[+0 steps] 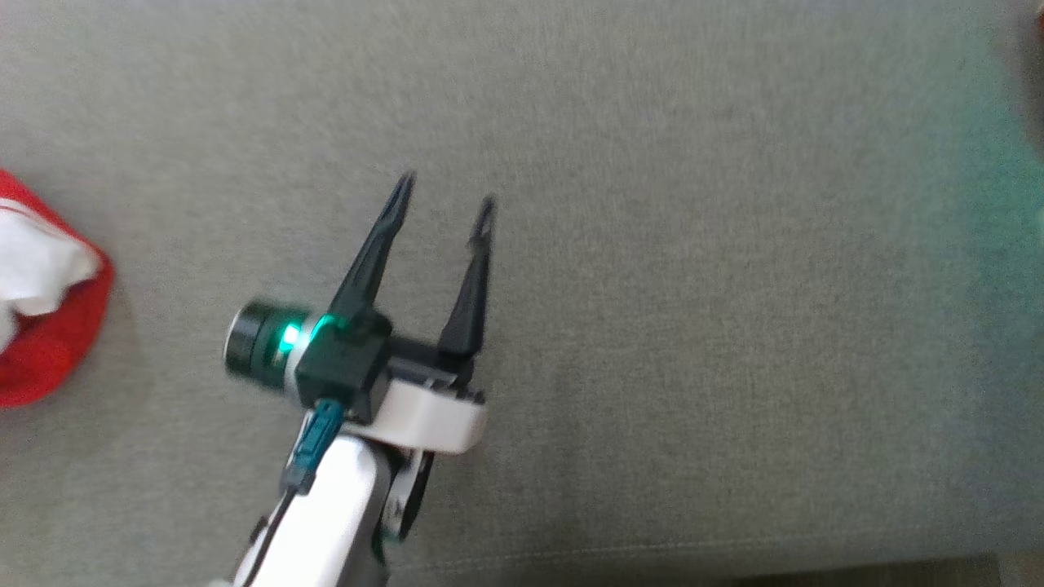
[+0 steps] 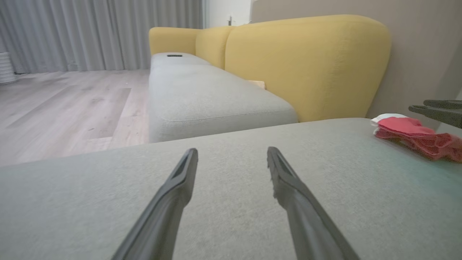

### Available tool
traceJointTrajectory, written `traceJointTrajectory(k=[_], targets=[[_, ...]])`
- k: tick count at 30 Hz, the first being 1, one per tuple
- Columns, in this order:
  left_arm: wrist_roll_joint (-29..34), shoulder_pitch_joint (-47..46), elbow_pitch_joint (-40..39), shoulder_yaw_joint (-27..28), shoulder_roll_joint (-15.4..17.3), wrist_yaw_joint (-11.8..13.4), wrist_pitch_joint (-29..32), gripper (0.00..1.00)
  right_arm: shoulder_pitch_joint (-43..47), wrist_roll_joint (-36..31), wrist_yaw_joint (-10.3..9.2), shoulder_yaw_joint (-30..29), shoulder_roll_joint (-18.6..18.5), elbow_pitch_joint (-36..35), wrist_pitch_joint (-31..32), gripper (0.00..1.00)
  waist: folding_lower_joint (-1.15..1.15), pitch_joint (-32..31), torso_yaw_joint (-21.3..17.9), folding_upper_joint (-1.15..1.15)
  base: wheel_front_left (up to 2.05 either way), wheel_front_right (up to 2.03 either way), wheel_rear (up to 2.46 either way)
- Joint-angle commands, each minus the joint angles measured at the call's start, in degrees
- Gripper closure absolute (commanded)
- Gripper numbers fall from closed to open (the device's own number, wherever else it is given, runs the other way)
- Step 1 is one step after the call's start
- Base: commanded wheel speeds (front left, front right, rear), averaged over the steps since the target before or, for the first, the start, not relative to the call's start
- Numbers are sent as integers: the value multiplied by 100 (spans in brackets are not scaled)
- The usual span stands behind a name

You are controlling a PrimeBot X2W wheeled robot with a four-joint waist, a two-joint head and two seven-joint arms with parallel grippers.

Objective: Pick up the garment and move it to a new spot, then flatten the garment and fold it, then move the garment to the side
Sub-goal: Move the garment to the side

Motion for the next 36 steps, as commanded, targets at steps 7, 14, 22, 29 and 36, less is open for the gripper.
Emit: traceJointTrajectory(k=[7,14,22,29,36], targets=[[-236,690,70,694,64,46,-28,0,628,472,37,690,735,125,-899,0,0,-1218,379,0,0,0,0],[-443,1395,166,1316,42,-58,-28,0,1174,606,37,1050,1590,389,-1612,0,0,-1966,435,0,0,0,0],[-449,2080,129,1772,11,-219,-28,0,2368,-39,37,975,2208,-697,-1688,0,0,-2528,358,0,0,0,0],[-251,2491,-70,1975,-2,-455,-28,0,3342,-300,37,688,2472,-1136,-1689,0,0,-2795,338,0,0,0,0],[-54,2758,-19,2053,-12,-504,-28,0,3707,-512,37,569,2568,-1330,-1690,0,0,-2920,331,0,0,0,0]])
